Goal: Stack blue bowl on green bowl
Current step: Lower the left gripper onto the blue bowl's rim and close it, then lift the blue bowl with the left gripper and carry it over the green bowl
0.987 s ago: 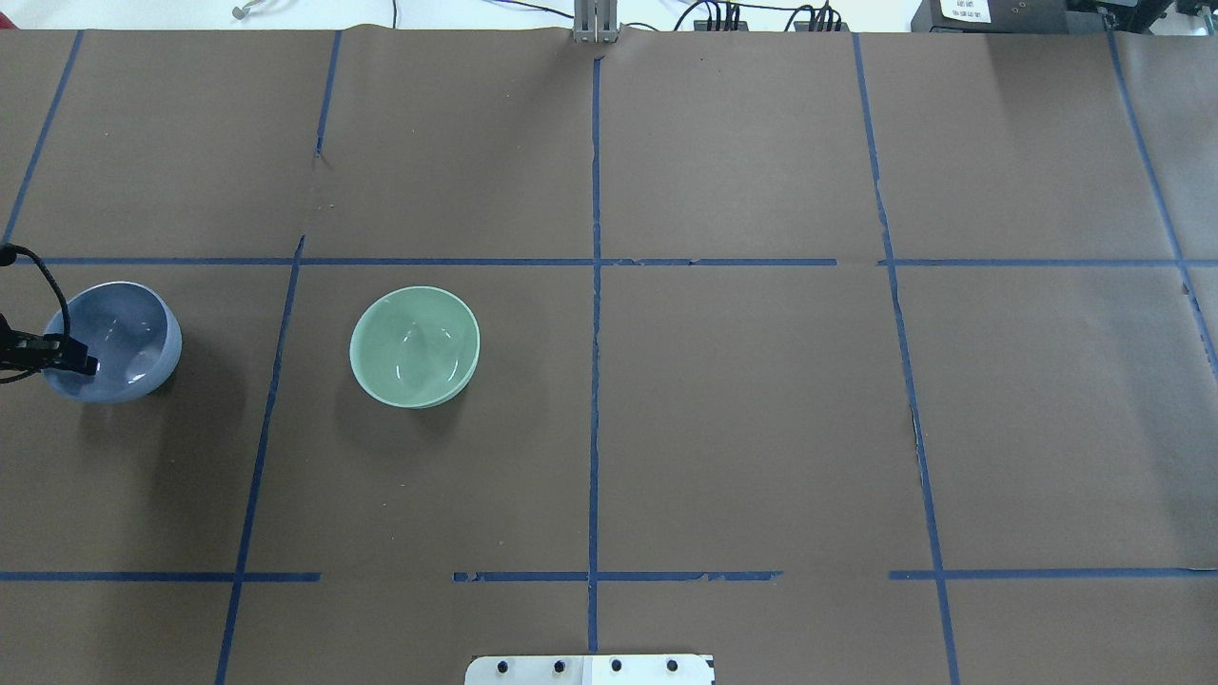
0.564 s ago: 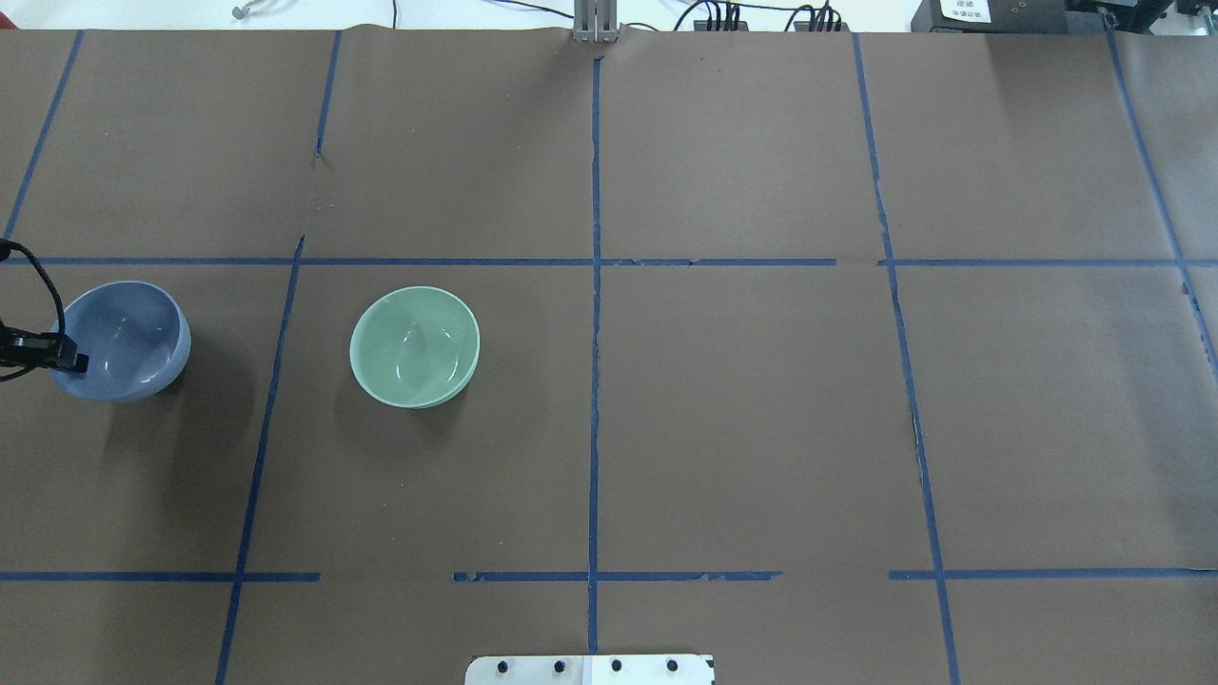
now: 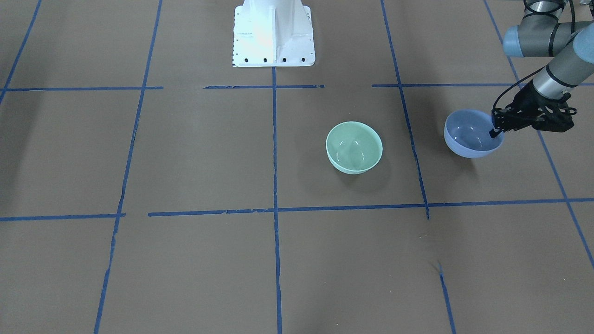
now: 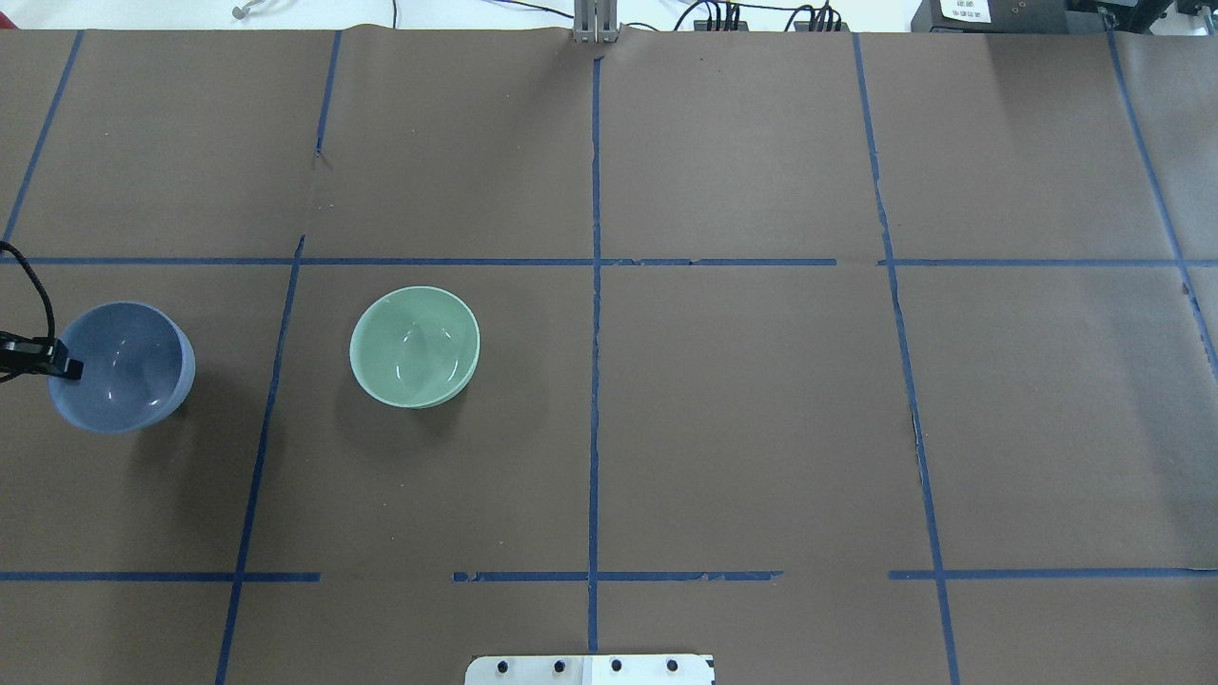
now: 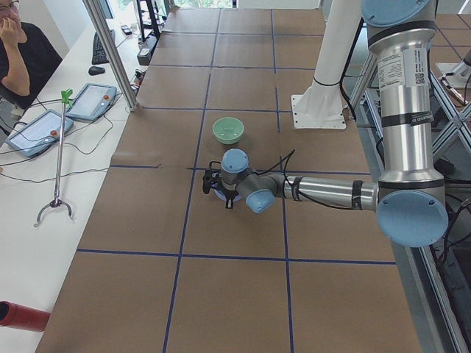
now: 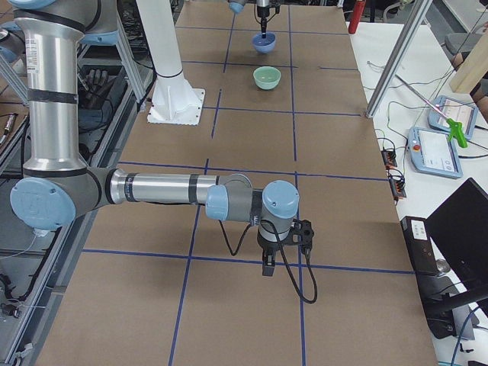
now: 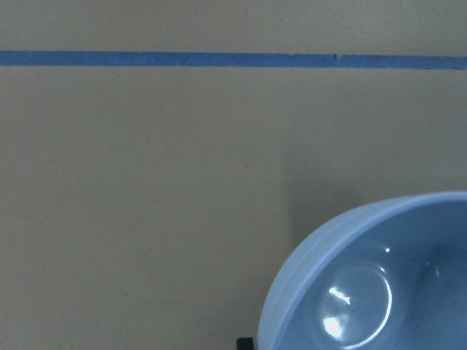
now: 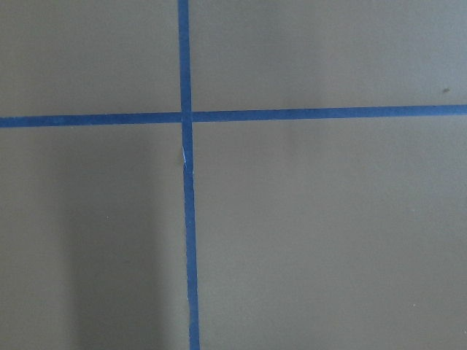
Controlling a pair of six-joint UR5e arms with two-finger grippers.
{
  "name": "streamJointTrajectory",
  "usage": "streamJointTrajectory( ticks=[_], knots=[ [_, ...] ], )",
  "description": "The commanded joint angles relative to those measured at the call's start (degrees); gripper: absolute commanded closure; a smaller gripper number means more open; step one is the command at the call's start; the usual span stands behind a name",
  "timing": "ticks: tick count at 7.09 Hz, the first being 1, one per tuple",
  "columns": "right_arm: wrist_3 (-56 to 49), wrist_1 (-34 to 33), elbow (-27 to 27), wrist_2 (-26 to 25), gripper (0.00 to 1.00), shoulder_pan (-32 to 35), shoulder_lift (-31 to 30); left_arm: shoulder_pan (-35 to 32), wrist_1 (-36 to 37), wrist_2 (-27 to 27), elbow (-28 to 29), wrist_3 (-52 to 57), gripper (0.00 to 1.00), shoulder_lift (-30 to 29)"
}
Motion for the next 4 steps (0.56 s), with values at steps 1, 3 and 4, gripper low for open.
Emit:
streamJointTrajectory(
  ticks=[1, 3, 4],
  knots=[
    [0.00, 0.00, 0.00, 0.00, 0.00, 0.04, 0.00, -5.10, 5.18, -7.31, -6.68, 0.09, 1.00, 1.26],
    [0.00, 0.00, 0.00, 0.00, 0.00, 0.04, 0.00, -5.84, 20.79, -7.60, -20.00, 0.09, 1.00, 0.91],
    [0.00, 0.00, 0.00, 0.00, 0.00, -0.05, 0.00, -6.10, 27.83, -7.60, -25.29, 0.09, 1.00, 0.04]
  ],
)
